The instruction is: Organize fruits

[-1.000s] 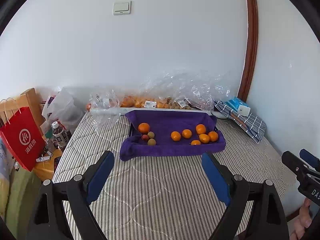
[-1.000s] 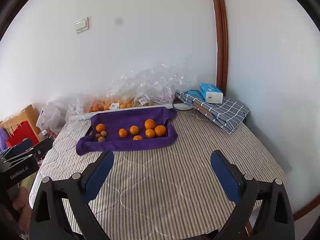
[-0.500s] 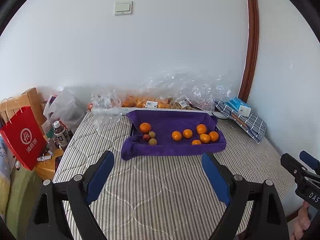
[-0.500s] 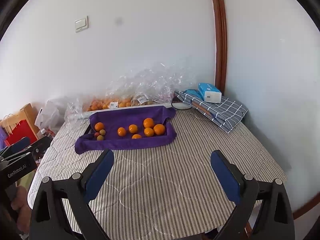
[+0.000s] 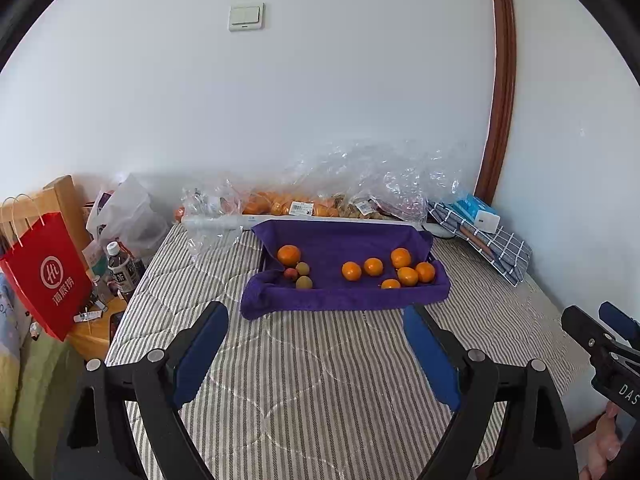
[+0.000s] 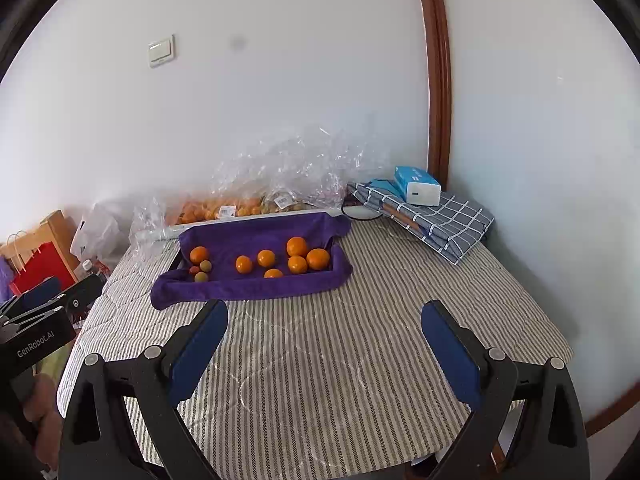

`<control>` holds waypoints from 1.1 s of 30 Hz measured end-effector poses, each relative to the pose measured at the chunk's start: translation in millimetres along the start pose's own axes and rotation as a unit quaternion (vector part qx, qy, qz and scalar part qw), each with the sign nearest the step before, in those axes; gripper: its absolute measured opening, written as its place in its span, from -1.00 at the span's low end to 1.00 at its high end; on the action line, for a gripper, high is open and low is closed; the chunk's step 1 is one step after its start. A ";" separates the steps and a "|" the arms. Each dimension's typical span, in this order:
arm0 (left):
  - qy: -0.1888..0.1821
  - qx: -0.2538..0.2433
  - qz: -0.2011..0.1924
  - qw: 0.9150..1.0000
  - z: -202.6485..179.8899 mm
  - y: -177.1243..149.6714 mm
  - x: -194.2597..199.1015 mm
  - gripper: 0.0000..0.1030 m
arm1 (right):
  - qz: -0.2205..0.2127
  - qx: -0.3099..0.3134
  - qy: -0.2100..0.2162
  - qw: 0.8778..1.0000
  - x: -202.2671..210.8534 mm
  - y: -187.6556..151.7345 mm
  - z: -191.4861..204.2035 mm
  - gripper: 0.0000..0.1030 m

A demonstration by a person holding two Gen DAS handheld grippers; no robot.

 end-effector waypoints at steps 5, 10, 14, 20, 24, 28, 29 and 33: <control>-0.002 -0.001 0.000 1.000 -2.4 -1.0 1.1 0.73 | -0.003 -0.001 0.000 1.000 2.9 0.8 -1.0 0.87; -0.004 -0.001 0.000 1.000 -3.3 -1.8 2.3 0.73 | -0.004 0.002 -0.002 1.000 5.3 0.5 -1.6 0.87; -0.003 0.000 -0.002 1.000 -4.0 -1.9 3.4 0.73 | -0.006 0.001 -0.002 1.000 6.7 0.2 -1.1 0.87; -0.001 0.001 -0.002 1.000 -3.6 -1.8 4.3 0.73 | -0.006 0.000 -0.001 1.000 7.0 -0.8 -1.1 0.88; -0.001 0.001 -0.003 1.000 -3.8 -1.9 4.6 0.73 | -0.006 -0.001 0.000 1.000 7.0 -0.4 -0.7 0.87; -0.002 0.002 -0.003 1.000 -2.6 -1.2 5.1 0.73 | -0.006 -0.001 0.000 1.000 6.5 -0.2 0.5 0.88; -0.001 0.001 -0.003 1.000 -2.7 -1.2 5.1 0.73 | -0.005 -0.002 0.001 1.000 6.0 -0.1 0.5 0.87; -0.001 0.002 -0.004 1.000 -2.4 -0.5 5.8 0.73 | -0.006 -0.002 0.003 1.000 6.1 0.7 0.9 0.88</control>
Point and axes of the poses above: each gripper's, at about its wrist camera, not at the fingertips, and x roughly against the way its jaws point, z to its left, y to its top, the point moved 3 cm from there along -x, roughly the way its jaws point, and after that the axes turned 10 degrees about z, right-handed, at the moved point
